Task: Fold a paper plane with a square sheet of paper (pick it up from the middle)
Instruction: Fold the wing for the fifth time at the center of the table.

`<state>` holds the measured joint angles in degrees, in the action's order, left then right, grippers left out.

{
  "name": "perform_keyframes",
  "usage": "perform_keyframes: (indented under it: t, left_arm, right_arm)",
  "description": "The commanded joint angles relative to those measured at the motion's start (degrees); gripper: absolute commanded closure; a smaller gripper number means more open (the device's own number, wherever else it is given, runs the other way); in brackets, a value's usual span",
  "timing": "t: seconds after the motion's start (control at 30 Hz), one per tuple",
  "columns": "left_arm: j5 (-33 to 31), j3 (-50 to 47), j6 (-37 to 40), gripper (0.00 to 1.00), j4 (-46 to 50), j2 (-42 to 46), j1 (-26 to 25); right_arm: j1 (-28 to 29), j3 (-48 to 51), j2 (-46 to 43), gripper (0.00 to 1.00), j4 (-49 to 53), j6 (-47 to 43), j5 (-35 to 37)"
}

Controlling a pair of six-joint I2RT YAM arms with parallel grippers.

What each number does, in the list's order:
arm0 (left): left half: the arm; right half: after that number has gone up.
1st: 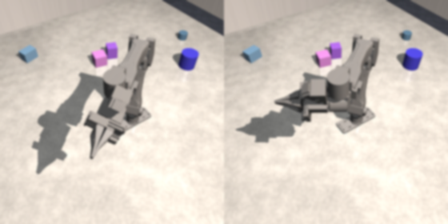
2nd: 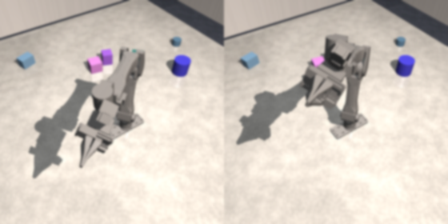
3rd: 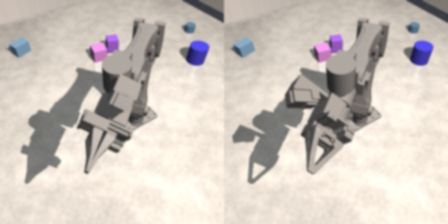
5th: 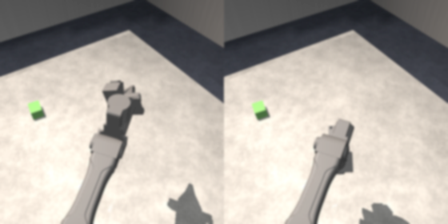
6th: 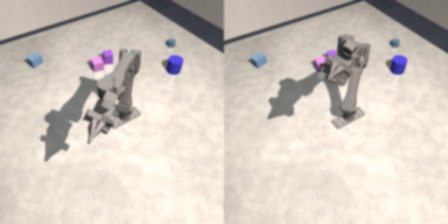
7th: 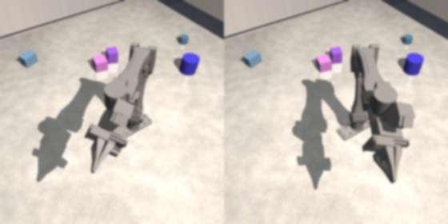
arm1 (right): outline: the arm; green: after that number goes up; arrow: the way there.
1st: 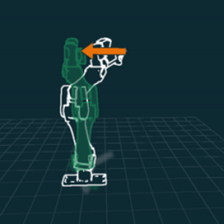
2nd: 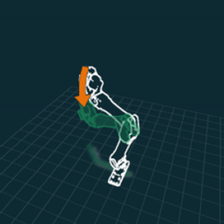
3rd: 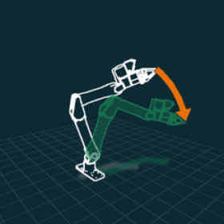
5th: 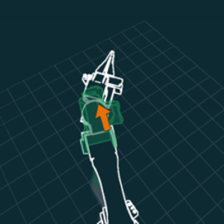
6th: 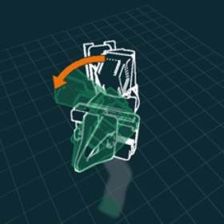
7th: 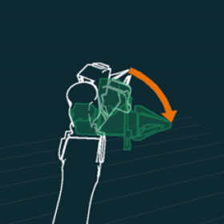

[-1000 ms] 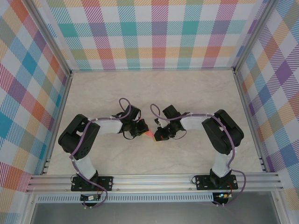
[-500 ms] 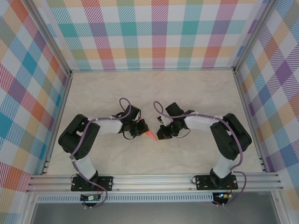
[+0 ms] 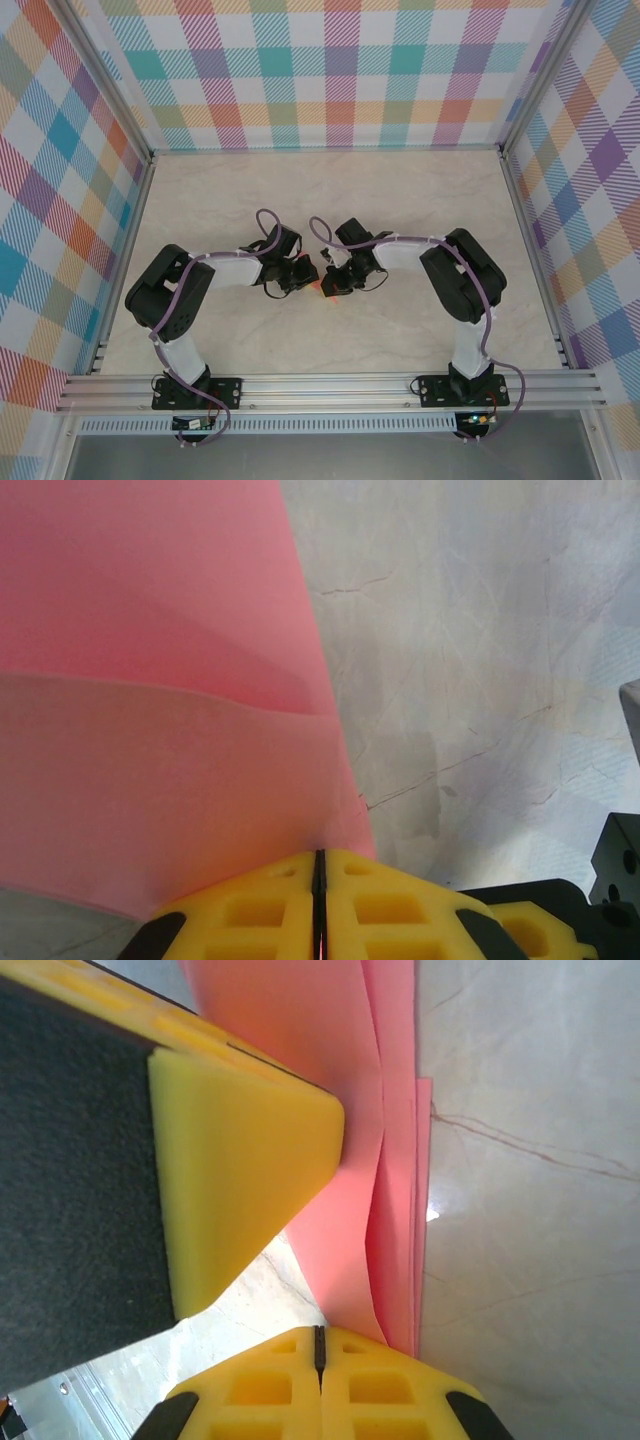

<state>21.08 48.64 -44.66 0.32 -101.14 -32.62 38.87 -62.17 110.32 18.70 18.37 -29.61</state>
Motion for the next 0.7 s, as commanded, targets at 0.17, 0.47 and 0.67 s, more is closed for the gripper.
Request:
perform_keyframes:
  t: [0.17,0.47,0.67]
  left_arm:
    - [-0.7,-2.5,5.1,0.89,-0.1,1.0,0.0]
    - [5.4,-7.8,6.6,0.88,-8.8,5.7,-0.3]
    - [4.6,-7.5,7.0,0.89,-9.0,3.6,-0.6]
  right_arm:
    - [-0.4,2.9,0.8,1.0,1.2,-0.8,2.7]
    - [-0.3,2.4,1.3,1.0,0.7,0.3,2.1]
    - [-0.3,2.4,1.7,1.0,0.5,0.5,1.6]
